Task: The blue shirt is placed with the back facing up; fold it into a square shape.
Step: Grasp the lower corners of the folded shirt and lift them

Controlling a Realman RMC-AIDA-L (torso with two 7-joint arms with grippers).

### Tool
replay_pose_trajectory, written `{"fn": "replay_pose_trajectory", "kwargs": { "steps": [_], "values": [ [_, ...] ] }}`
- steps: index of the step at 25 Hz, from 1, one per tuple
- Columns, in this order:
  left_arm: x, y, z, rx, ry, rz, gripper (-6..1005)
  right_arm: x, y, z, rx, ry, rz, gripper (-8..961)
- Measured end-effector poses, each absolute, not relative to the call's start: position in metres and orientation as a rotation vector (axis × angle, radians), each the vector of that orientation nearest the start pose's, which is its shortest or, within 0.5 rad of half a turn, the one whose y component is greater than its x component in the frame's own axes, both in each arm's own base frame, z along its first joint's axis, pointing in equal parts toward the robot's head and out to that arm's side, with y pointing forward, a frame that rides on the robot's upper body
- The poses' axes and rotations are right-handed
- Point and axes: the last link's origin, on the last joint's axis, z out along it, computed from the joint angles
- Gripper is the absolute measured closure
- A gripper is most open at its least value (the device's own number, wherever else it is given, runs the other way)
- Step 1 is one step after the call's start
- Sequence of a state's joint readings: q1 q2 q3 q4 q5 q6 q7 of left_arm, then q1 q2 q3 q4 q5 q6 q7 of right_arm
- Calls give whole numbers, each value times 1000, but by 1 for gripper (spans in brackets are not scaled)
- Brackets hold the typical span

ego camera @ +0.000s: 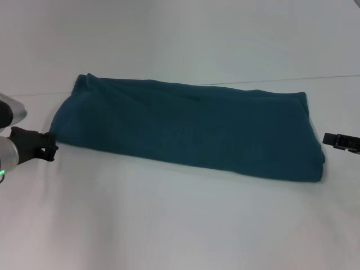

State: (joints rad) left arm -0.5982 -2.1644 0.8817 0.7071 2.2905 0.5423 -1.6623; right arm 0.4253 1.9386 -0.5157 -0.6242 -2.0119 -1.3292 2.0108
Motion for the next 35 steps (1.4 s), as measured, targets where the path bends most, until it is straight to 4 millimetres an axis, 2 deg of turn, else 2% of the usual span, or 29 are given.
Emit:
{"fn": "replay_pose_trajectory", "kwargs": {
  "steps": [4,14,23,28,35],
  "values": [
    [-307,418,-3,-2071,-676,49,998,357,334,83,-1995,1527,727,417],
    [-305,425,-1,-2023,-670,46,922,357,332,78,-1993,1539,734,417],
    [-305,430,-5,-2003,-670,66,718,357,332,77,-1991,1542,738,417],
    [-303,431,-4,-2004,-658,71,491,357,332,78,-1991,1541,738,417],
    [-301,432,-10,-2026,-638,90,401,356,333,78,-1991,1540,742,417]
  ]
}}
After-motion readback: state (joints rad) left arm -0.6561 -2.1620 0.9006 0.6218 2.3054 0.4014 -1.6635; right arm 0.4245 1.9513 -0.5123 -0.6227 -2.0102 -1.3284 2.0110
